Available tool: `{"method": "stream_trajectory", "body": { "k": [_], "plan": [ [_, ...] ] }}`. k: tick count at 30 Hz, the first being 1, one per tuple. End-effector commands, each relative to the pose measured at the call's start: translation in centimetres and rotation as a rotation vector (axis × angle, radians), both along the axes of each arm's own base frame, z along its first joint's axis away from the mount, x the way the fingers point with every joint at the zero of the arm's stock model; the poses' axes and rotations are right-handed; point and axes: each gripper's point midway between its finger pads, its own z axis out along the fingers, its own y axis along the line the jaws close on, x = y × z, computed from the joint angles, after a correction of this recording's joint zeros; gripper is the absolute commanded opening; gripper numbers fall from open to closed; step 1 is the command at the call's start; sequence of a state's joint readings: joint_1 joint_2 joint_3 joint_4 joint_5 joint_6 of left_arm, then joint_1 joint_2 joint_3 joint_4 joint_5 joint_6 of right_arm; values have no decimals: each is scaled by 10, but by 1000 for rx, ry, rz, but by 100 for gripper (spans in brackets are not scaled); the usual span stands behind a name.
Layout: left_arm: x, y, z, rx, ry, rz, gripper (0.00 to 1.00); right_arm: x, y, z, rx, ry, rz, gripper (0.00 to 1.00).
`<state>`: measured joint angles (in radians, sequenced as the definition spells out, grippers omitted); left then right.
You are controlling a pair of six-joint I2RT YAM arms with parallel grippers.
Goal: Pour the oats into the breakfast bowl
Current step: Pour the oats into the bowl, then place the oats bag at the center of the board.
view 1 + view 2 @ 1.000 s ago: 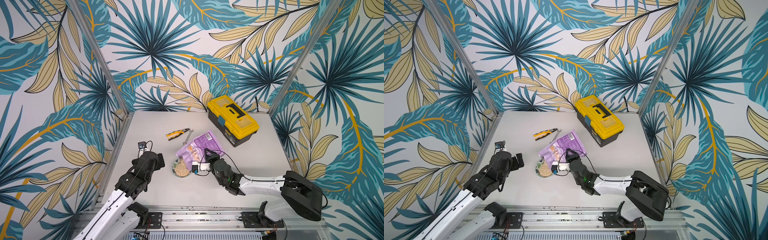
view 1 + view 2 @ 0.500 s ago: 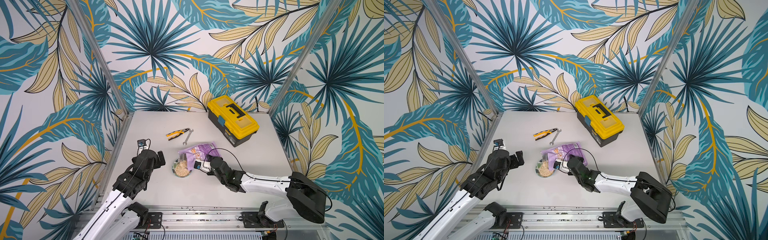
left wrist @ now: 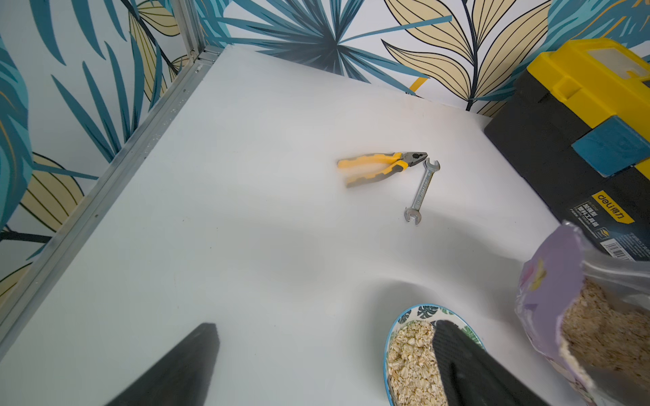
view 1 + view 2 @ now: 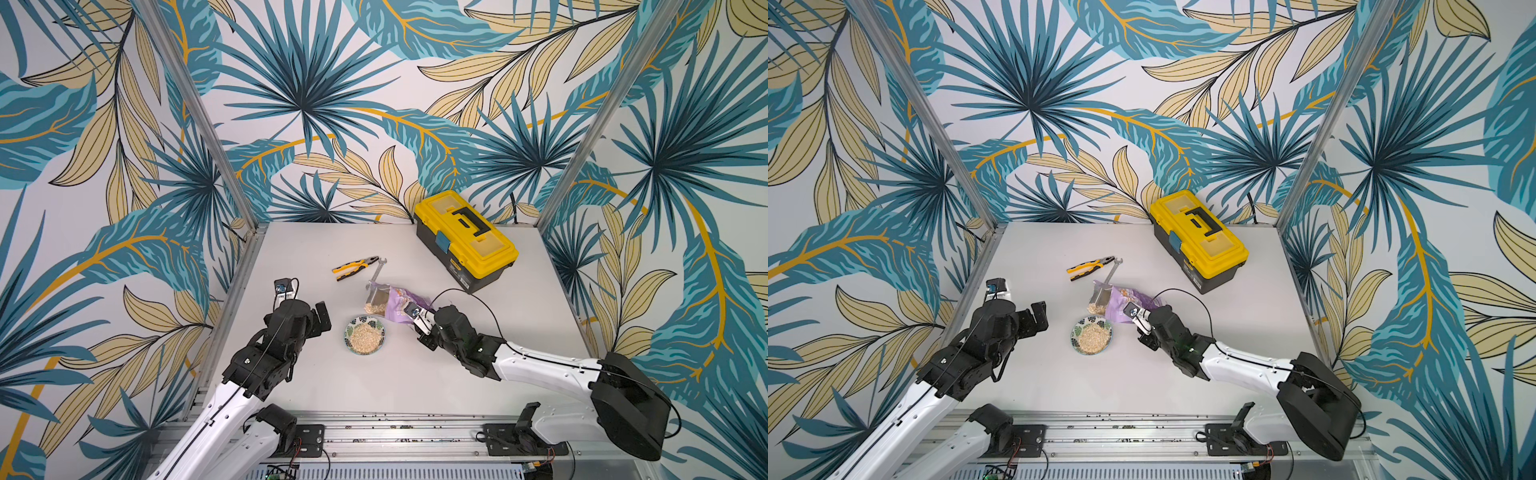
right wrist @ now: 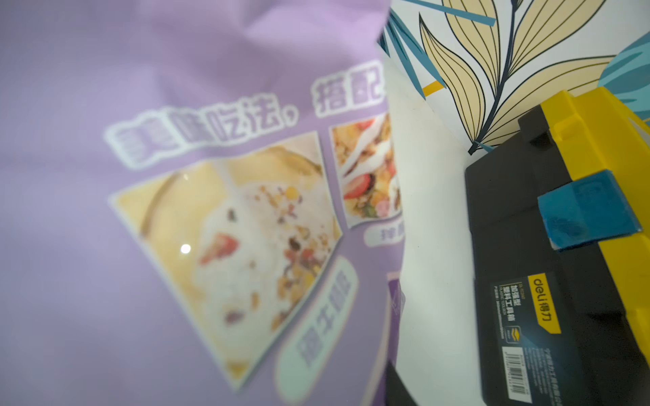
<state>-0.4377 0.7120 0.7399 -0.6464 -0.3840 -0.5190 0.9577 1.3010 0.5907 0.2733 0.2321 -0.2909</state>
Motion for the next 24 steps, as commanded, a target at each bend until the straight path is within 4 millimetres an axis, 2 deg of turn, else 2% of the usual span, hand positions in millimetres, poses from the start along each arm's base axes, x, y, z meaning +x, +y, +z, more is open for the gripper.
{"method": "stream_trajectory", "body": {
  "k": [1, 5, 11, 15, 20, 24],
  "plan": [
    [3, -7, 16, -17, -43, -43, 100, 1, 10, 62, 384, 2, 18, 0],
    [7, -22, 18, -27, -52, -129, 100, -5, -1, 71, 536, 28, 54, 0],
    [15, -62, 13, -95, -30, -314, 100, 4, -20, 66, 662, 22, -10, 0],
    [18, -93, 10, -154, -34, -422, 100, 17, -39, 63, 760, -11, -146, 0],
    [14, -136, 23, -153, -126, -536, 100, 35, -61, 54, 915, 17, -345, 0],
    [9, -166, 30, -167, -169, -616, 97, 40, -74, 48, 952, -19, -477, 0]
  ]
}}
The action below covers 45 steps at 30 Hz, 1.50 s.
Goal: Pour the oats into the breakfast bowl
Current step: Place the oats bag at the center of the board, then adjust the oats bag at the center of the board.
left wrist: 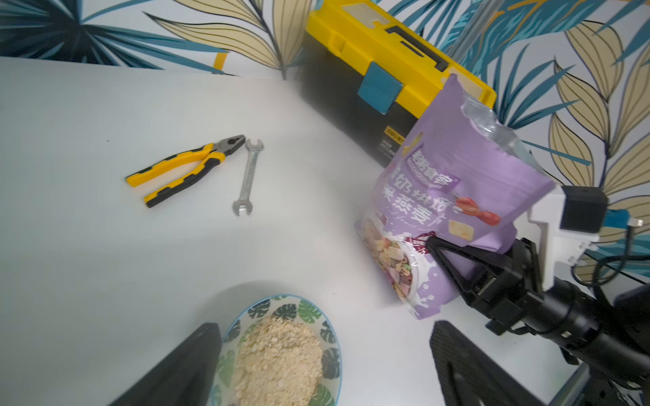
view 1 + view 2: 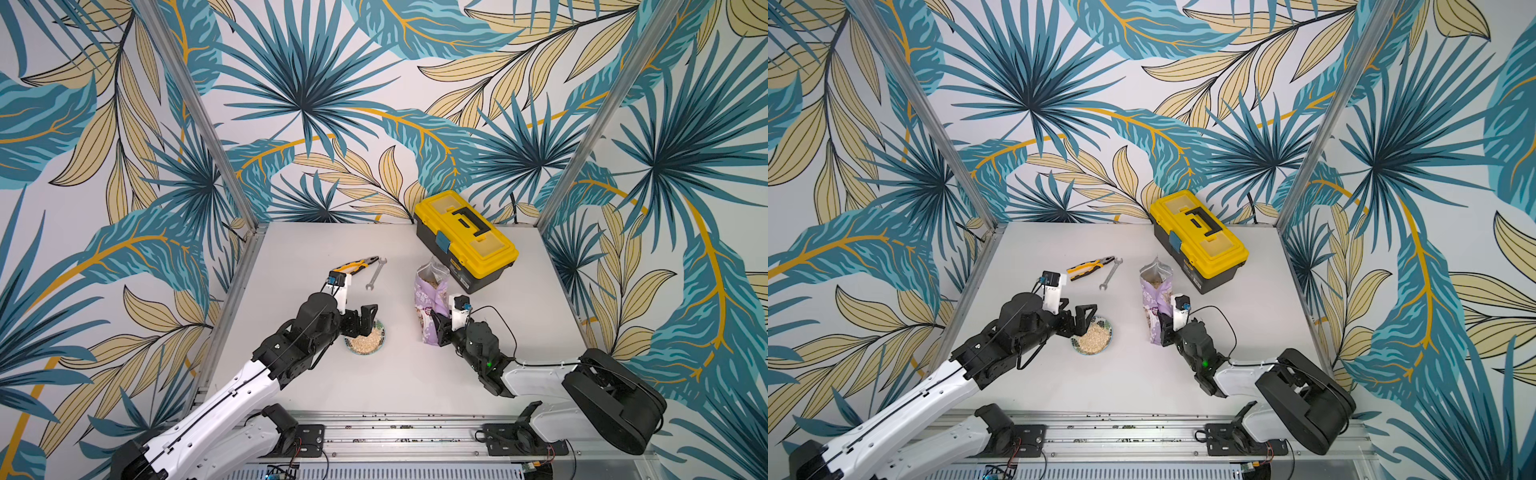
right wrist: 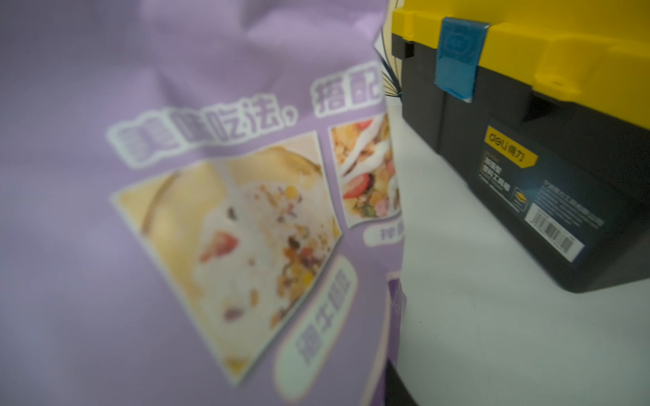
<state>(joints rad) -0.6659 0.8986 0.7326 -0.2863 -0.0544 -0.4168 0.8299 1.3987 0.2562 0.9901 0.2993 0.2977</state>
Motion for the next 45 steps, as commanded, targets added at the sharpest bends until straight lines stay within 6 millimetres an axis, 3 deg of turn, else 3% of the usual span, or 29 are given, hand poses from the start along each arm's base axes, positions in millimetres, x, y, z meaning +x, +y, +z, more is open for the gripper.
{"method": "stream_trajectory", "body": {
  "k": [1, 7, 11, 15, 19, 27, 32, 45],
  "plan": [
    [1, -27, 18, -49, -94, -67, 96, 11, -14, 61, 258, -154, -165, 1],
    [-2, -63, 22, -26, -125, -159, 94, 8, 1, 34, 249, -109, -143, 14],
    [-3, -79, 21, -13, -134, -198, 94, 3, 4, 19, 234, -77, -133, 34],
    [-3, -94, 23, -3, -137, -230, 92, 0, 6, 17, 203, -76, -113, 52],
    [-2, -112, 24, 1, -136, -257, 89, -2, 8, 15, 157, -75, -91, 64],
    [9, -152, 20, 7, -140, -289, 88, -6, 4, 11, 133, -68, -85, 70],
    [27, -160, 10, 71, -137, -223, 84, -6, 5, 12, 131, -72, -85, 70],
    [54, -168, -12, 177, -148, -147, 47, -9, 6, 17, 75, -83, -54, 74]
  ]
}}
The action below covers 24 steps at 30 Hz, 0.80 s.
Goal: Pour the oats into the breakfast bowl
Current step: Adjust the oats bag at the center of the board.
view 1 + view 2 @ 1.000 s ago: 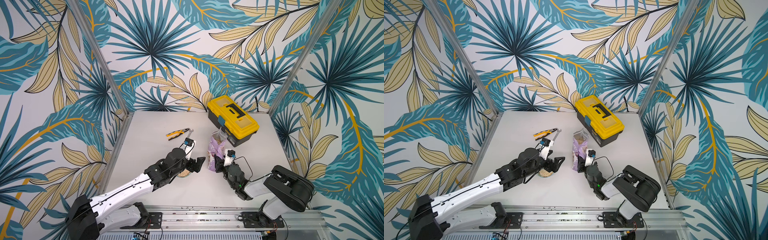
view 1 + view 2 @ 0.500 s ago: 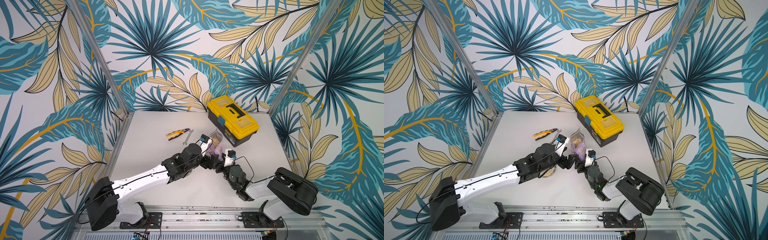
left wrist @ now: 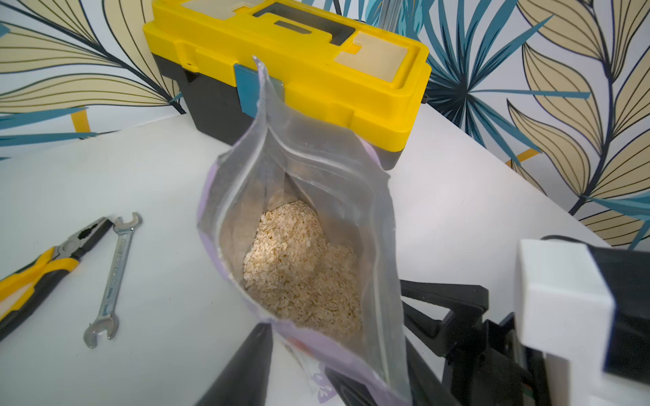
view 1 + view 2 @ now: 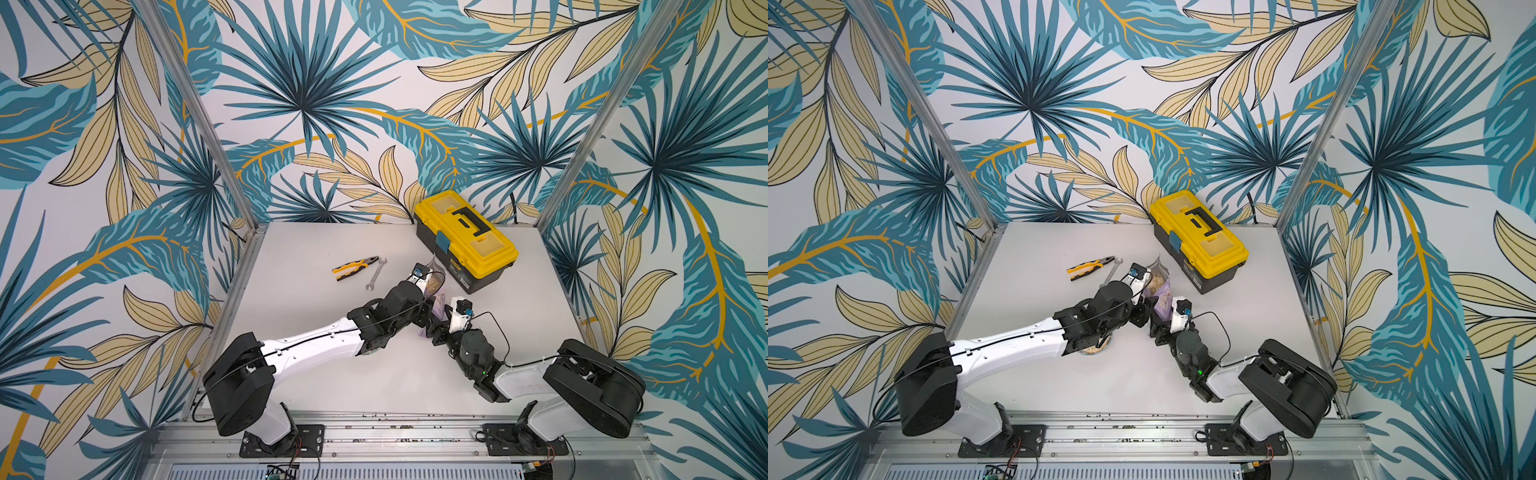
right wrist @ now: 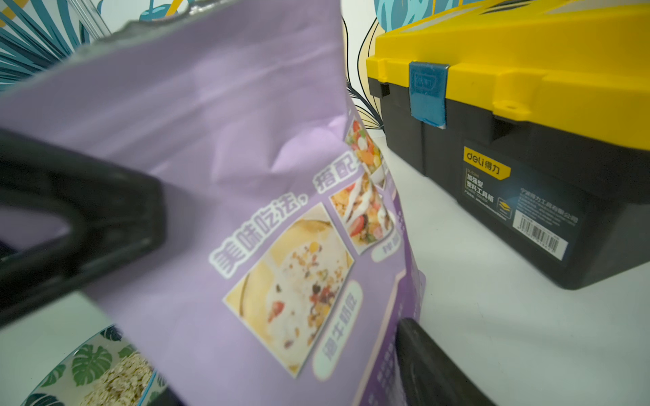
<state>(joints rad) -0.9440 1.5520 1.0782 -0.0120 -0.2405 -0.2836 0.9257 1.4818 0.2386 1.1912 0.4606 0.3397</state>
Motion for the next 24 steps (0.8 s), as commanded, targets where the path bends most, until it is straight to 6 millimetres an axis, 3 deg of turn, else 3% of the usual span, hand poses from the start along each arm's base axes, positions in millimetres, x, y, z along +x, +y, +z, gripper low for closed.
{"method": "stream_trajectory", "body": {
  "k": [1, 7, 10, 17, 23, 24],
  "plan": [
    [9, -3, 11, -1, -41, 26, 42, -4, 1, 5, -26, -16, 26, 75],
    [11, 3, 15, 15, -71, 20, 11, -26, 20, 10, -110, -20, 216, 83],
    [9, 11, 20, 0, -66, -25, 4, -44, 25, 22, -148, -35, 331, 87],
    [6, 32, 26, -19, -57, -187, 0, -68, 27, 37, -378, -36, 518, 94],
    [-10, 45, 29, 79, -116, -368, 0, -60, 13, 69, -565, -122, 592, 99],
    [-14, 46, 31, 88, -123, -402, 0, -50, 6, 76, -600, -153, 566, 99]
  ]
}}
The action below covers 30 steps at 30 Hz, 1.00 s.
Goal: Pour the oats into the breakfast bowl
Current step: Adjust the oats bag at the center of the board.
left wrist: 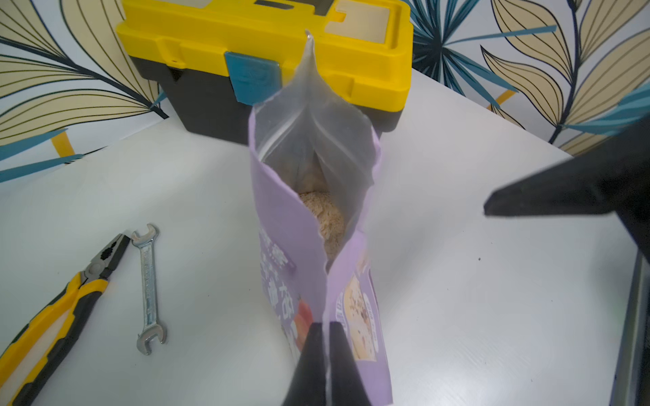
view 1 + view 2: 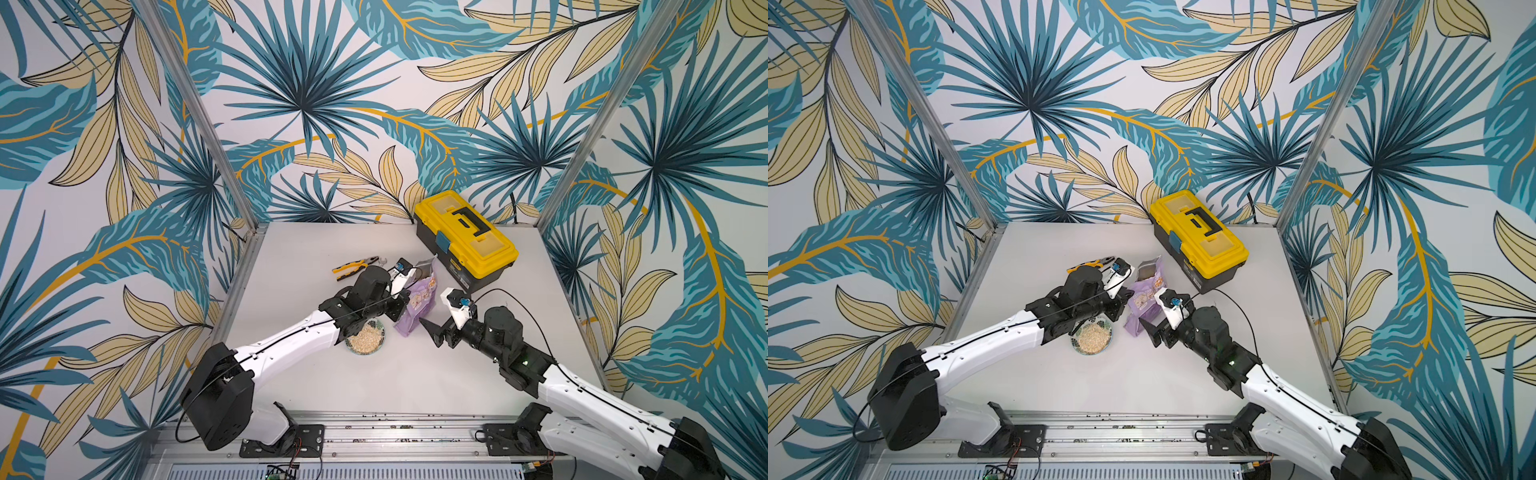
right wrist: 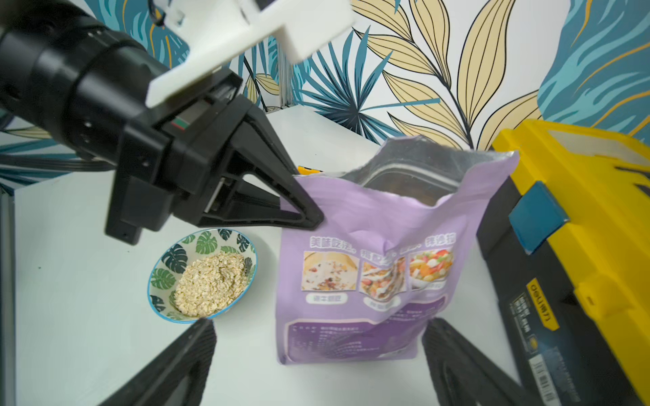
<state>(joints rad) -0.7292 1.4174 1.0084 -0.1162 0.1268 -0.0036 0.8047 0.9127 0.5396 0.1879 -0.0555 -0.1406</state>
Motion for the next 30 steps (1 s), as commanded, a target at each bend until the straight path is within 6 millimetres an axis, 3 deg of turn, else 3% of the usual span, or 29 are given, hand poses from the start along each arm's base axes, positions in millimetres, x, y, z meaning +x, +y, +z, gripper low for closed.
{"method": "stream_trajectory", "body": {
  "k": [1, 9, 13, 18, 22, 26, 28, 30],
  "plan": [
    [-20, -4, 29, 0, -111, -203, 0, 0, -15, -8, -202, -74, 80, 99],
    [-41, 0, 37, -34, -124, -434, 0, 30, -53, 51, -259, -266, 215, 99],
    [-49, -3, 37, -54, -105, -534, 0, 39, -49, 48, -320, -251, 346, 99],
    [-48, -6, 29, -49, -74, -576, 0, 51, -40, 20, -405, -217, 476, 92],
    [-47, -9, 24, -51, -63, -597, 0, 46, -29, 7, -384, -213, 590, 86],
    [-45, -10, 22, -45, -65, -601, 0, 42, -21, 8, -348, -217, 660, 73],
    [-41, -9, 22, -36, -74, -584, 0, 42, -22, 6, -356, -191, 665, 57],
    [-37, -6, 21, -26, -82, -562, 0, 47, -25, 1, -378, -167, 635, 34]
  ]
}}
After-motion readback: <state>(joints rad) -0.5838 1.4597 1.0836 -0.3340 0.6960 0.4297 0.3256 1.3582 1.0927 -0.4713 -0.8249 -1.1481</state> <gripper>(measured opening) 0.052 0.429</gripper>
